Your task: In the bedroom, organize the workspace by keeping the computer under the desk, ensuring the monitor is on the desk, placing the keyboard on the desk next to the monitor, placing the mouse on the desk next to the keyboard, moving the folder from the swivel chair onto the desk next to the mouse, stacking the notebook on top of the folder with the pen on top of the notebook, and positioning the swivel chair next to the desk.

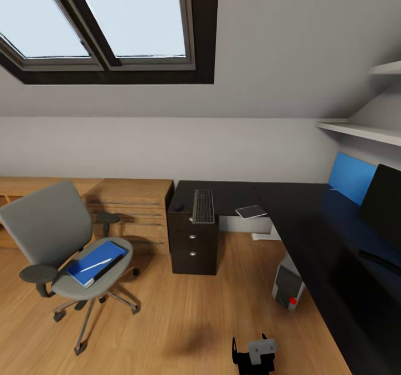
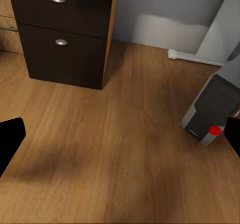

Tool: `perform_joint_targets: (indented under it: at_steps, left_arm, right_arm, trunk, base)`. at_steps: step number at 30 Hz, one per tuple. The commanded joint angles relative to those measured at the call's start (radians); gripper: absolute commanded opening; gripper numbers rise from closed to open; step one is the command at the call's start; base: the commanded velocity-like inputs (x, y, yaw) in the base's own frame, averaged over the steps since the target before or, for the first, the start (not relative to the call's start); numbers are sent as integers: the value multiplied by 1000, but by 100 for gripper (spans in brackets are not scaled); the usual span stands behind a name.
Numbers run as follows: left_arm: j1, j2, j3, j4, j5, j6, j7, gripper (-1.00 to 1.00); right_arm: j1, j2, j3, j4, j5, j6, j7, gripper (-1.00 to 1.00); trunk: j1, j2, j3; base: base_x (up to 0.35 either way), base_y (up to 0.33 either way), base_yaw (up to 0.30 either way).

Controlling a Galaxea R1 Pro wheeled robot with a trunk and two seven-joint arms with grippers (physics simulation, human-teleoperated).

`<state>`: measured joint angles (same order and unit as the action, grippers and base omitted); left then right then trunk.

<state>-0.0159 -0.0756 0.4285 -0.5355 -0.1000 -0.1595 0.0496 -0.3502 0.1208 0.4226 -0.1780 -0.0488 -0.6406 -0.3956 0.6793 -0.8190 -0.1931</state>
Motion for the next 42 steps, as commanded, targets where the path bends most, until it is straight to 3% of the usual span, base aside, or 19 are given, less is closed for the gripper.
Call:
perform_joint_targets:
  at_steps: [1, 18, 42]
  left_arm:
    - [-1, -1, 6, 0, -10, -3, 1, 100]
    - [-1, -1, 6, 0, -10, -3, 1, 100]
    - [-1, -1, 1, 0, -10, -2, -2, 100]
  right_arm:
    - [-1, 0, 8, 1, -5, -2, -6, 100]
    - [-1, 0, 9, 2, -5, -2, -6, 100]
    - [-1, -1, 8, 2, -5, -2, 12, 100]
  trunk:
    - [1, -1, -1]
    - [1, -1, 4]
    - [1, -1, 4]
  base:
    - [324, 0, 0]
    - [324, 10, -40]
    - [267, 193, 0]
